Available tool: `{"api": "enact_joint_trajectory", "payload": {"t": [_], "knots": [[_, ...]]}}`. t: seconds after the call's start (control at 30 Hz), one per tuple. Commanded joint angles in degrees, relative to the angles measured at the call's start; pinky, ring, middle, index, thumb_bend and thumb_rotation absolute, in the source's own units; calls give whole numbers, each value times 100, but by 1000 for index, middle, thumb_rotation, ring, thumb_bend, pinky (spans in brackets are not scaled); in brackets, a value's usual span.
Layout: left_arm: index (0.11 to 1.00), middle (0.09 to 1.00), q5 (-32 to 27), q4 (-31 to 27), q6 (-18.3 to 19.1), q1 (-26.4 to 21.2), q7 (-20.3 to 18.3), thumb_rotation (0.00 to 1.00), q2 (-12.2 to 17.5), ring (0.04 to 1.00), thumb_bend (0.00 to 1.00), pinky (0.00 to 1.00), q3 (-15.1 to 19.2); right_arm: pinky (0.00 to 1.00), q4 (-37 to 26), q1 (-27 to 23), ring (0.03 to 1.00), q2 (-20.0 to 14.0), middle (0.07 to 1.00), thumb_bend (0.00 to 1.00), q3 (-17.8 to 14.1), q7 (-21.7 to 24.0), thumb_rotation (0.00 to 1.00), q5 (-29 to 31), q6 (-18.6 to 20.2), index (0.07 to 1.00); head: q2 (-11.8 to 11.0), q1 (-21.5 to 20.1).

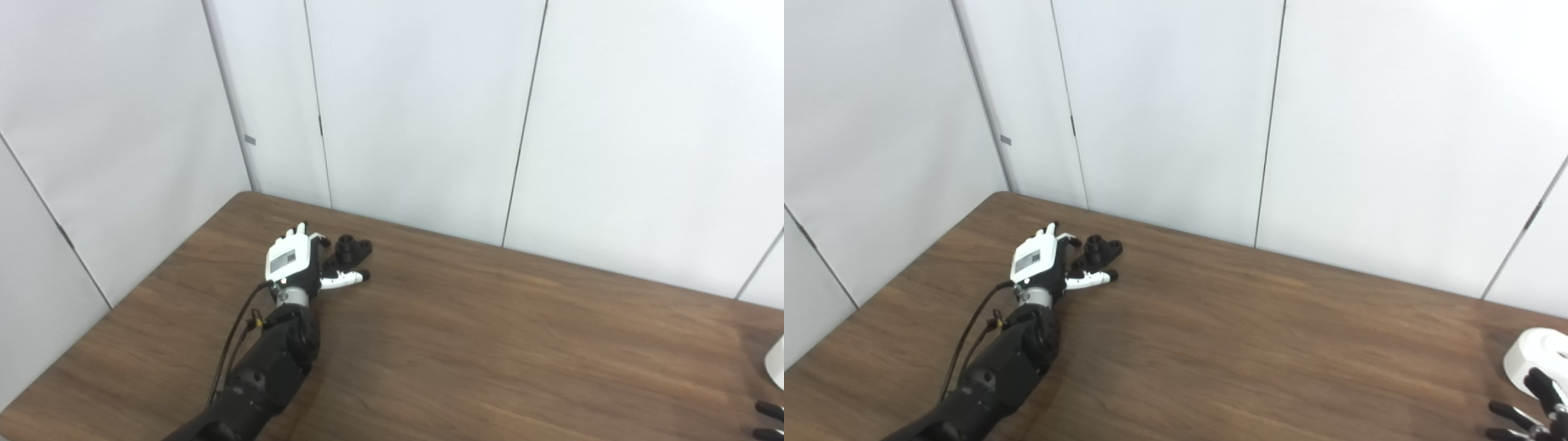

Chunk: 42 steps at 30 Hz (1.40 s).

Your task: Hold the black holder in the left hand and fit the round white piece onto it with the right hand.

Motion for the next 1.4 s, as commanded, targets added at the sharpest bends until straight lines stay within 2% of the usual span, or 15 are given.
{"api": "enact_joint_trajectory", "payload": {"t": [0.0, 0.1, 0.2, 0.37, 0.53, 0.7, 0.8, 0.83, 0.87, 0.9, 0.97, 1.17, 1.37], "knots": [[732, 1000, -97, 192, -109, -118, -8, 332, -70, 1000, 898, 1000, -18, 555, -96, 58, 721, -3, 927, 781, -19, -5, 208, 52, -41, 901, 14, -10], [716, 1000, -274, 328, -349, -109, 107, 281, -113, 1000, 904, 1000, 55, 551, -137, 78, 721, -10, 929, 786, -23, 11, 223, 77, -34, 902, 38, -22], [710, 1000, -341, 492, -607, -101, 208, 196, -127, 1000, 921, 951, 26, 543, -191, 98, 709, -2, 924, 792, -37, 14, 220, 116, -27, 894, 58, -24], [684, 1000, -501, 584, -827, -87, 310, 115, -178, 1000, 900, 927, 55, 559, -258, 131, 717, -4, 923, 795, -55, 35, 215, 212, 51, 885, 84, -19], [655, 991, -612, 632, -804, -110, 249, 104, -195, 1000, 872, 927, 44, 568, -323, 159, 725, -13, 932, 786, -46, 3, 217, 160, 100, 893, 103, -27], [660, 1000, -879, 589, -750, -81, -108, 101, -192, 1000, 815, 977, 85, 567, -321, 156, 720, -23, 931, 781, -47, -4, 218, 129, 85, 896, 118, -25], [652, 993, -971, 754, -854, -95, -177, 116, -182, 1000, 798, 937, 69, 580, -331, 152, 731, -13, 934, 782, -57, 12, 203, 192, 134, 897, 140, -33], [627, 985, -970, 824, -877, -106, -136, 104, -191, 1000, 793, 934, 68, 581, -323, 147, 730, -21, 934, 778, -56, 3, 199, 163, 110, 897, 140, -33], [546, 970, -979, 889, -906, -115, -66, 80, -210, 1000, 634, 939, 87, 580, -335, 149, 728, -24, 935, 774, -55, -9, 201, 136, 107, 900, 140, -33], [517, 958, -992, 930, -932, -113, 28, 70, -238, 1000, 580, 958, 123, 581, -341, 149, 728, -27, 934, 771, -55, -20, 200, 114, 100, 901, 140, -33], [491, 934, -998, 965, -999, -95, 185, 60, -276, 1000, 536, 992, 170, 589, -354, 148, 725, -29, 935, 768, -57, -29, 203, 102, 112, 902, 143, -36], [486, 915, -946, 1142, -1174, -118, 431, 57, -277, 994, 524, 1000, 81, 596, -310, 120, 716, -53, 937, 766, -52, -10, 234, 66, 27, 904, 147, -37], [486, 909, -874, 1227, -1320, -139, 521, 57, -260, 989, 524, 988, -25, 609, -300, 91, 712, -25, 931, 750, -90, -45, 199, 78, 67, 898, 142, -64]]}}
